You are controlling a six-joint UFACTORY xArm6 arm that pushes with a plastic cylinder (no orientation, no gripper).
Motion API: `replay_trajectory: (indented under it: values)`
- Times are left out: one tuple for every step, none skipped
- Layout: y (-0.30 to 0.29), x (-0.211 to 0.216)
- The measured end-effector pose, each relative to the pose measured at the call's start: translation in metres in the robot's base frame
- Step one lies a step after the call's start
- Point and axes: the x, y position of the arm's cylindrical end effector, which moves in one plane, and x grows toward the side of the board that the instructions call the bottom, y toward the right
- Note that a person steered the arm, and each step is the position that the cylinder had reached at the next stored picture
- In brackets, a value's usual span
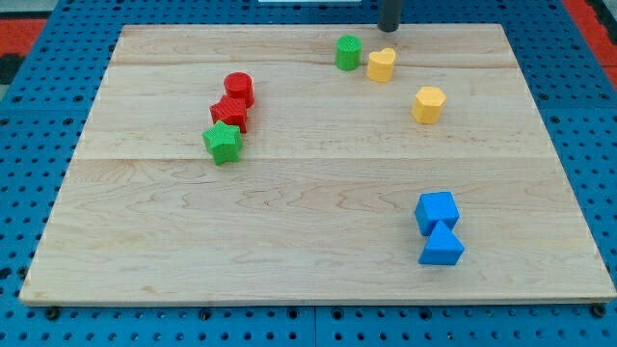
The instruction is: Push the green circle above the red circle
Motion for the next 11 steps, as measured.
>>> replay_trajectory:
  values:
    - [-0.026,0.025]
    - [-0.086,0.035]
    - [-0.121,0.040]
    - [-0.056,0.041]
    - [-0.045,0.062]
    - [-0.101,0.080]
    - [-0.140,0.075]
    - [-0.185,0.075]
    - [-0.174,0.076]
    - [-0.145,0.066]
    - [-0.067,0.068]
